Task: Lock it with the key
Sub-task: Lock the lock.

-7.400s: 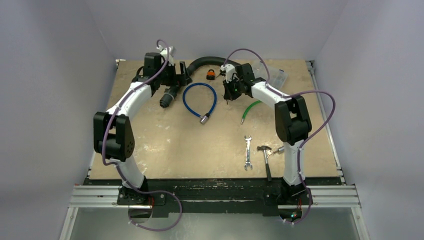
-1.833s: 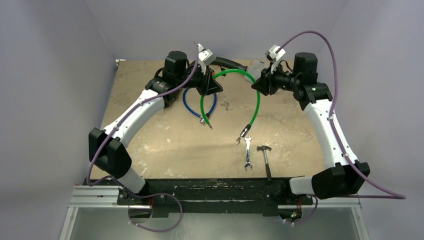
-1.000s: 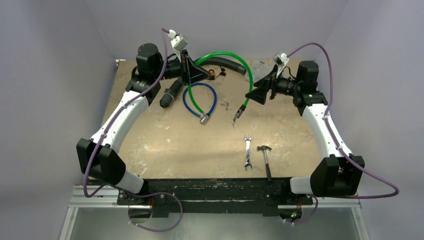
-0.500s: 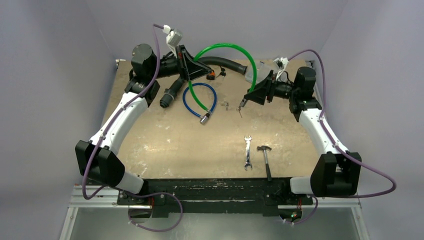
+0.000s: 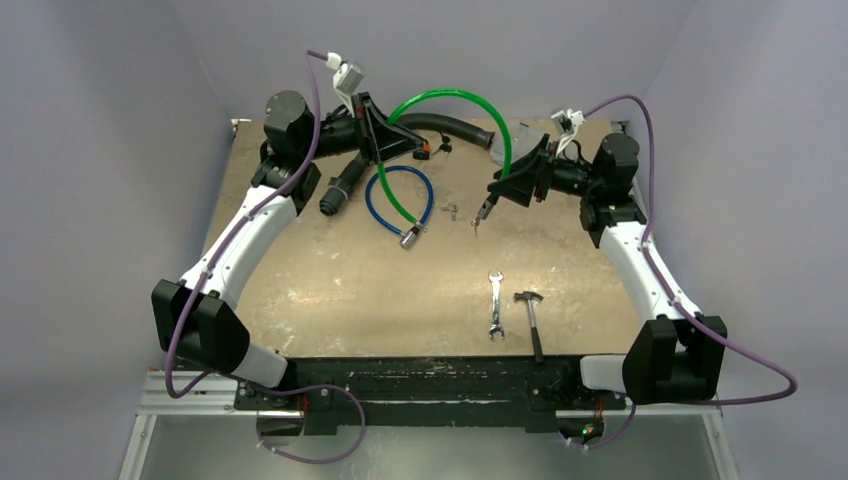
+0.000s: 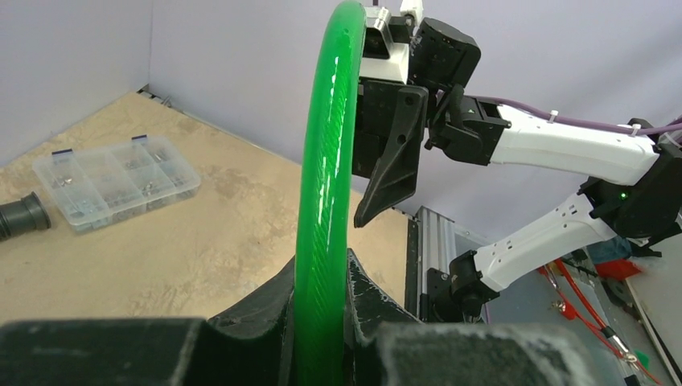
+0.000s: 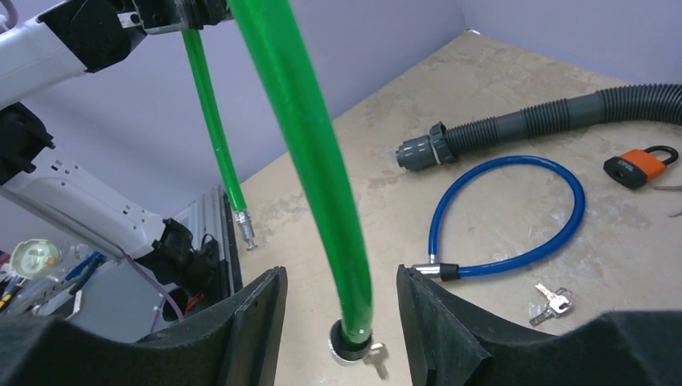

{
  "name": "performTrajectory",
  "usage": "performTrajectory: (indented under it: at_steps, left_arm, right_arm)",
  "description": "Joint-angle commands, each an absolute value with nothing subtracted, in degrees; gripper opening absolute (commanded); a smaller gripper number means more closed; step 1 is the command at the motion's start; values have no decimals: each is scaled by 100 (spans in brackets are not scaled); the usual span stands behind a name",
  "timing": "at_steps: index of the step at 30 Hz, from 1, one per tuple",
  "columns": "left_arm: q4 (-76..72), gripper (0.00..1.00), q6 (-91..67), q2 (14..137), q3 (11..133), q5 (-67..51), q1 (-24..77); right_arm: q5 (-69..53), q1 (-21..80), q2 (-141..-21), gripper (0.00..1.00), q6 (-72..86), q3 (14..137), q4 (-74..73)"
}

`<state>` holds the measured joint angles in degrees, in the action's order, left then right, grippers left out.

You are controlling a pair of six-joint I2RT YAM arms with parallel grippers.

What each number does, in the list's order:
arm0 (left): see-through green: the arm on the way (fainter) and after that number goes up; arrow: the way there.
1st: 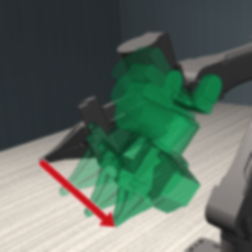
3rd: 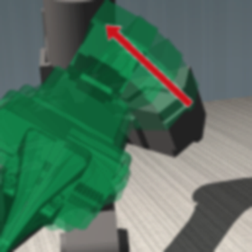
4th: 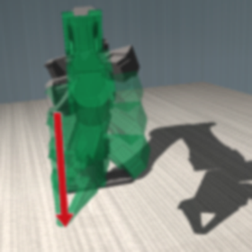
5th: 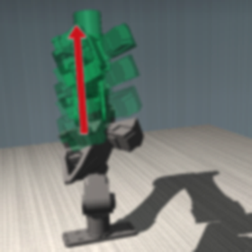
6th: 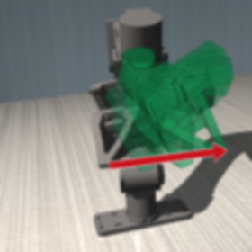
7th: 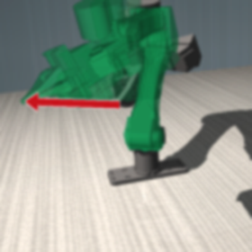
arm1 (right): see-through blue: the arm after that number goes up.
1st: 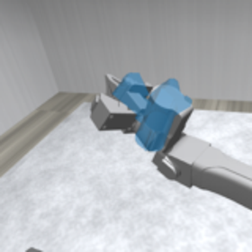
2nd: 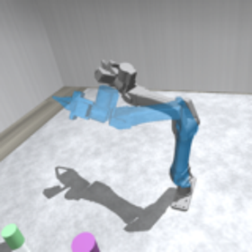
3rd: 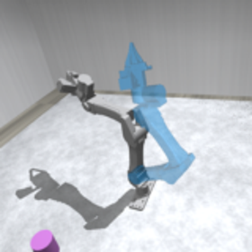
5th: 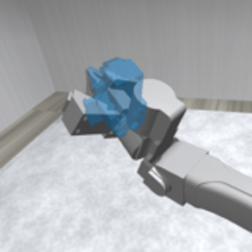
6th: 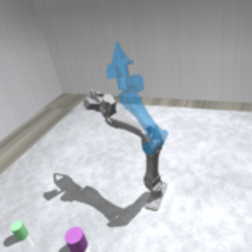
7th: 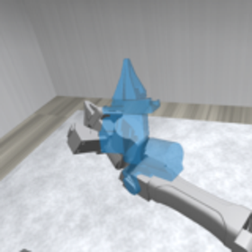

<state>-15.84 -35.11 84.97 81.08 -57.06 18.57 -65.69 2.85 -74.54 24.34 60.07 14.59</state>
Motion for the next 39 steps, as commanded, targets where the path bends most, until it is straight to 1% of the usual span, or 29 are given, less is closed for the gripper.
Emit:
performTrajectory:
  at_steps: [1, 2, 3, 5, 6, 9, 10, 11, 12, 15, 16, 17, 20, 24, 28, 31, 34, 39]
  left_arm:
    - [-2024, 0, -3658, 8336, 8189, -5552, 1863]
    - [-2033, 0, -3676, 8345, 8191, -5539, 1863]
    - [-2037, 0, -3687, 8361, 8198, -5537, 1863]
    - [-2048, 0, -3702, 8383, 8208, -5523, 1863]
    - [-2048, 0, -3709, 8397, 8209, -5520, 1863]
    - [-2022, 0, -3709, 8419, 8152, -5442, 1863]
    - [-1991, 0, -3687, 8420, 8103, -5377, 1863]
    - [-1953, 0, -3657, 8420, 8040, -5311, 1863]
    - [-1905, 6, -3628, 8435, 7981, -5258, 1863]
    - [-1471, 32, -3331, 8465, 7818, -5113, 1863]
    - [-1337, 37, -3213, 8472, 7729, -5073, 1863]
    - [-1125, 40, -3065, 8473, 7616, -5031, 1863]
    - [-574, 42, -2485, 8456, 7421, -4776, 1863]
    - [-308, 48, -2048, 8477, 7190, -4638, 1857]
    - [-143, 65, -1821, 8462, 7244, -4569, 1814]
    - [-108, 73, -1656, 8377, 7242, -4500, 1778]
    - [-175, 73, -1568, 8282, 7135, -4469, 1775]
    - [-173, 65, -1564, 8187, 7029, -4331, 1775]
  right_arm:
    - [-6572, 425, -7365, 60, 2096, 5962, 1152]
    - [-6542, 440, -7373, 59, 2055, 5947, 1115]
    - [-6531, 445, -7385, 56, 2044, 5942, 1108]
    - [-6497, 442, -7400, 45, 2039, 5960, 1096]
    - [-6488, 442, -7408, 37, 2039, 5979, 1097]
    - [-6437, 442, -7409, 7, 2116, 6044, 1163]
    - [-6408, 440, -7409, 0, 2182, 6054, 1224]
    - [-6374, 447, -7401, 0, 2243, 6055, 1284]
    - [-6343, 447, -7388, 0, 2315, 6051, 1354]
    - [-6231, 443, -7313, 0, 2602, 5985, 1683]
    - [-6219, 443, -7286, 0, 2707, 5967, 1792]
    - [-6191, 439, -7260, 0, 2834, 5953, 1912]
    - [-6028, 442, -7164, 0, 3089, 5960, 2147]
    - [-5842, 438, -7128, 0, 3348, 6093, 2382]
    - [-5717, 435, -7177, 0, 3529, 6293, 2486]
    - [-5679, 438, -7189, 0, 3574, 6374, 2504]
    - [-5684, 432, -7200, 0, 3652, 6422, 2532]
    - [-5682, 426, -7194, 0, 3864, 6409, 2712]
